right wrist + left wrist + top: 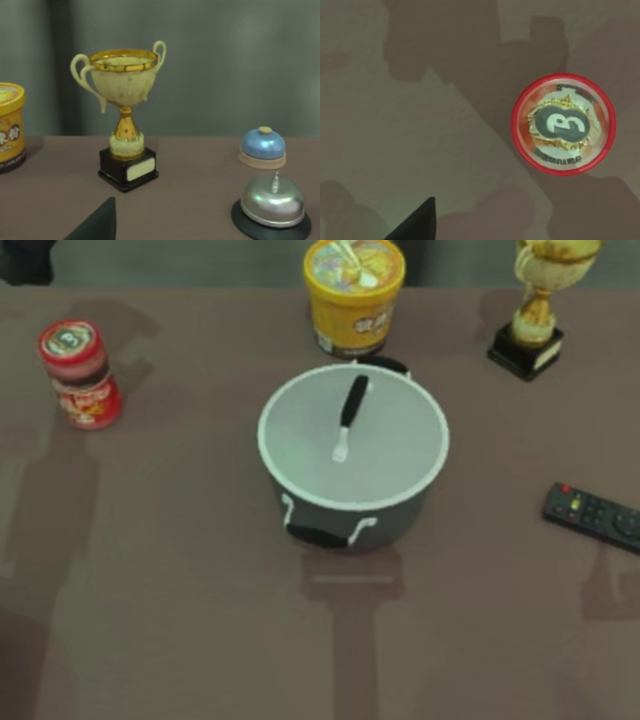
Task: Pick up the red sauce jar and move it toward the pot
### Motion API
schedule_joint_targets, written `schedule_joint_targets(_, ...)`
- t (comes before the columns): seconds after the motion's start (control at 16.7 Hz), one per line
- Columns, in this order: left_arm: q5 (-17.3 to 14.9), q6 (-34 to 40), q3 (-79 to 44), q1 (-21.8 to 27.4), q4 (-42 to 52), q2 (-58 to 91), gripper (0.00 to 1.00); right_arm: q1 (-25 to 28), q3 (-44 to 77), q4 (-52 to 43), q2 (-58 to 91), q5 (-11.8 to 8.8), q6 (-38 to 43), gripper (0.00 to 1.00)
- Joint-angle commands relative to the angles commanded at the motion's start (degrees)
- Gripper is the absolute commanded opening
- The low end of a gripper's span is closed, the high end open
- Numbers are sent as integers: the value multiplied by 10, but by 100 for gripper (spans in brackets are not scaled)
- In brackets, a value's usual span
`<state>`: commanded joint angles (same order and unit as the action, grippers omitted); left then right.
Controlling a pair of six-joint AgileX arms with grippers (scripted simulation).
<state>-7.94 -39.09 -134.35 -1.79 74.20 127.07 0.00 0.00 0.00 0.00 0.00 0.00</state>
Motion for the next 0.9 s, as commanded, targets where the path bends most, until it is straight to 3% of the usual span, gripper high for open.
schedule_joint_targets(0.42, -14, -79, -278, -4, 149, 266, 100, 0, 0, 0, 0, 0, 0, 100)
schedule_joint_targets(0.9, -15, -91, -322, -4, 173, 313, 100, 0, 0, 0, 0, 0, 0, 100)
